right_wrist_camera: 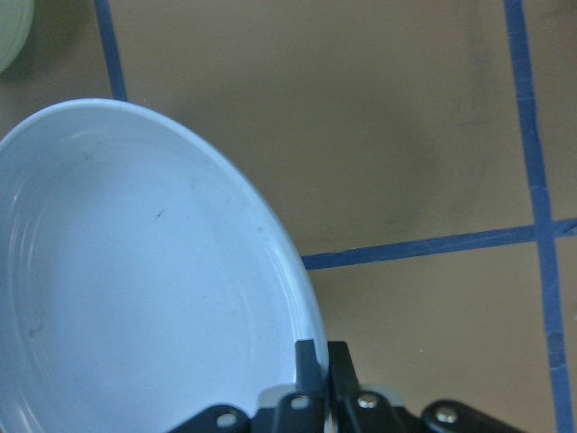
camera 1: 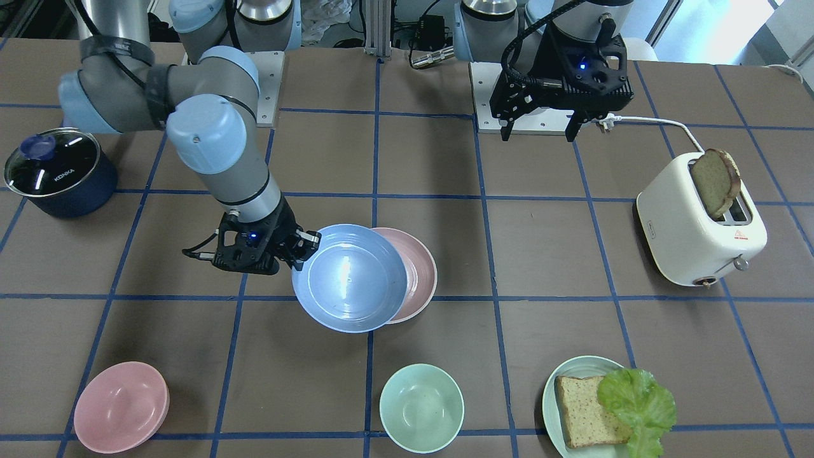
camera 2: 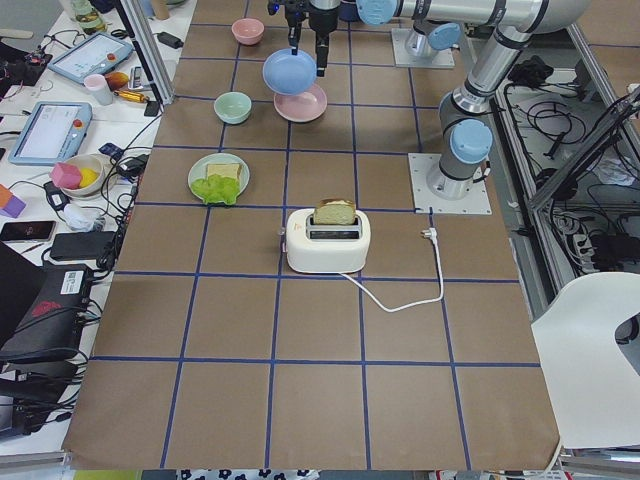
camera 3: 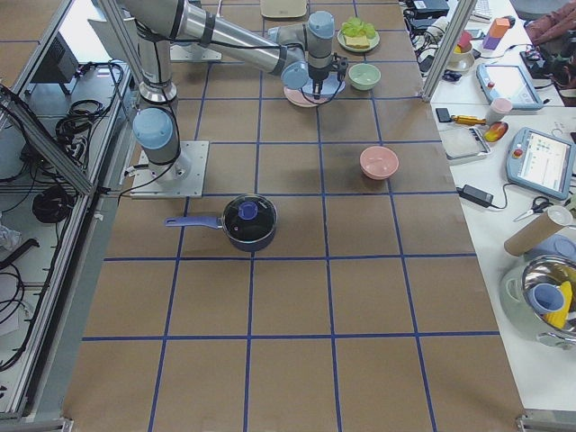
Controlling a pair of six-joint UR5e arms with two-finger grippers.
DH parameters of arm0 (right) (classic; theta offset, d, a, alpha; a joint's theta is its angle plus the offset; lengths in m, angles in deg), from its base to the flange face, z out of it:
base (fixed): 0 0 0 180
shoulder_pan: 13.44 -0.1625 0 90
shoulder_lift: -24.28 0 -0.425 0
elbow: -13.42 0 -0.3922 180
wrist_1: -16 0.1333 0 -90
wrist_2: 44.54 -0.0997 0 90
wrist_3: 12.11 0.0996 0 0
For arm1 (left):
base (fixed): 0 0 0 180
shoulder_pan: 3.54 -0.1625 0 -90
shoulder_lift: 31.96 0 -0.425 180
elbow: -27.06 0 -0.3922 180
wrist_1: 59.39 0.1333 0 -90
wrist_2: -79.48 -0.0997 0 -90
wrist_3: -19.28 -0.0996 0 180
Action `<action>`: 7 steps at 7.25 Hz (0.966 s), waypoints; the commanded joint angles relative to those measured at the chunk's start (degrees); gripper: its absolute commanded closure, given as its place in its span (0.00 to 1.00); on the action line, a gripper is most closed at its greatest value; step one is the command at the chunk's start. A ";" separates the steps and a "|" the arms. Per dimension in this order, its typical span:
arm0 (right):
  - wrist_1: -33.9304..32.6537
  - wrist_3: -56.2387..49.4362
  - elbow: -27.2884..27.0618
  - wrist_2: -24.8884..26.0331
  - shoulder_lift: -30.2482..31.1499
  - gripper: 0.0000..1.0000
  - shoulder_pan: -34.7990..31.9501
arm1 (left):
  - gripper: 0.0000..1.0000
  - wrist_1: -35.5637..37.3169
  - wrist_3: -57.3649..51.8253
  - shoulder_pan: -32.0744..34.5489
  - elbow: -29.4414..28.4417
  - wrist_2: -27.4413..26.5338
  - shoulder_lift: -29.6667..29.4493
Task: Stack three plates with pink and blue
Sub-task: 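Lift the light blue plate with the right gripper onto the pink plate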
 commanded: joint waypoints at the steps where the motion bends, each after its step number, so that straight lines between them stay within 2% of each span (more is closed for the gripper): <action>1: -2.58 4.88 0.11 -0.05 -2.27 1.00 -2.11 | 0.00 -0.05 -0.16 0.00 -0.01 -0.09 0.10; 3: -2.77 4.81 -0.24 0.04 -2.45 1.00 -2.55 | 0.00 -0.05 -0.16 -0.09 -0.01 -0.09 0.28; 4: -2.76 4.81 -0.33 0.13 -2.62 0.81 -2.73 | 0.00 -0.05 -0.16 -0.09 -0.01 -0.09 0.28; 5: -2.76 4.90 -0.25 0.13 -2.63 0.51 -2.64 | 0.00 0.03 -0.16 -0.09 -0.01 0.00 0.28; 6: -1.98 5.77 -0.33 0.22 -2.63 0.40 -2.64 | 0.00 0.04 -0.16 -0.18 -0.09 0.00 0.28; 7: -2.41 5.26 0.10 0.30 -2.45 0.03 -1.86 | 0.00 -0.05 -0.16 -0.18 -0.01 0.00 0.37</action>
